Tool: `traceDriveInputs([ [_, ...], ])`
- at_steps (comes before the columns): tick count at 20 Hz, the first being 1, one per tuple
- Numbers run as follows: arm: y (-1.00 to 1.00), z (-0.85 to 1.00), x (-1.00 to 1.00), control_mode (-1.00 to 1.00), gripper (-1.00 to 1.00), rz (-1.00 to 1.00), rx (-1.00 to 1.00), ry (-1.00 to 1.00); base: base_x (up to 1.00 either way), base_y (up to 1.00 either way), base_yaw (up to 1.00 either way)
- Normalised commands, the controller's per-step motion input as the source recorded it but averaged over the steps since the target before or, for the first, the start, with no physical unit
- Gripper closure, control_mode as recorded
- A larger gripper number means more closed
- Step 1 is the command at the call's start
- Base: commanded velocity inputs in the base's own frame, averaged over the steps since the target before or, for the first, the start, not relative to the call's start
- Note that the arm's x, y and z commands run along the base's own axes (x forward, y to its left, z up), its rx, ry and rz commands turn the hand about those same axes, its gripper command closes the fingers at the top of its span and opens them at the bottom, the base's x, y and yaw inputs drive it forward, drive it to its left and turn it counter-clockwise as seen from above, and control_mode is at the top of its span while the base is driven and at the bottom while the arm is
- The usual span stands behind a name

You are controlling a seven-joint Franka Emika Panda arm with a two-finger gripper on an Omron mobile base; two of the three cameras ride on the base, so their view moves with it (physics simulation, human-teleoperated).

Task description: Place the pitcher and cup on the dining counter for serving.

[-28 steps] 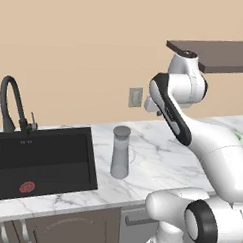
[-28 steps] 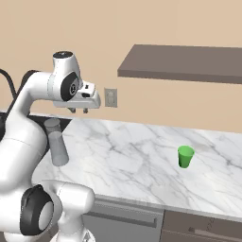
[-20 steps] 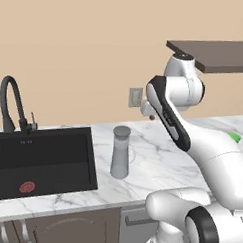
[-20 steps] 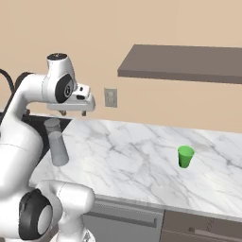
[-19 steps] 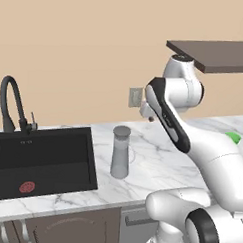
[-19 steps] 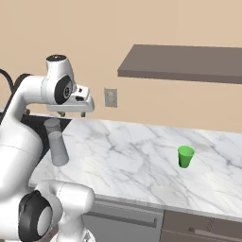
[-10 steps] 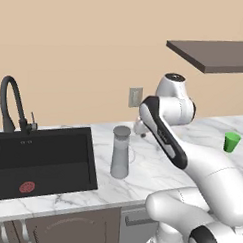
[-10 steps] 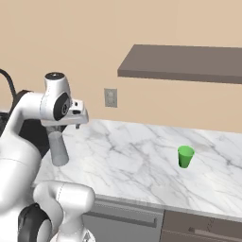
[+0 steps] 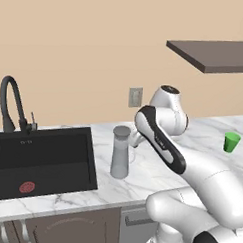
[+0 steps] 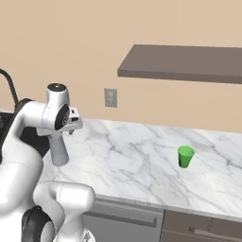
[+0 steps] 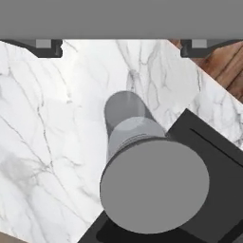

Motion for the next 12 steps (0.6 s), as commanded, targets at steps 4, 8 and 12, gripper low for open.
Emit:
traceDriveInputs([
  [4, 0.45, -0.22, 0.03, -1.0, -1.0, 0.16, 0.0, 0.04, 0.0, 0.0, 0.0],
  [8, 0.25, -0.26, 0.13, -1.0, -1.0, 0.11, 0.0, 0.08, 0.0, 0.0, 0.0],
  [12, 0.03, -0.28, 0.14, -1.0, -1.0, 0.08, 0.0, 0.08, 0.0, 0.0, 0.0],
])
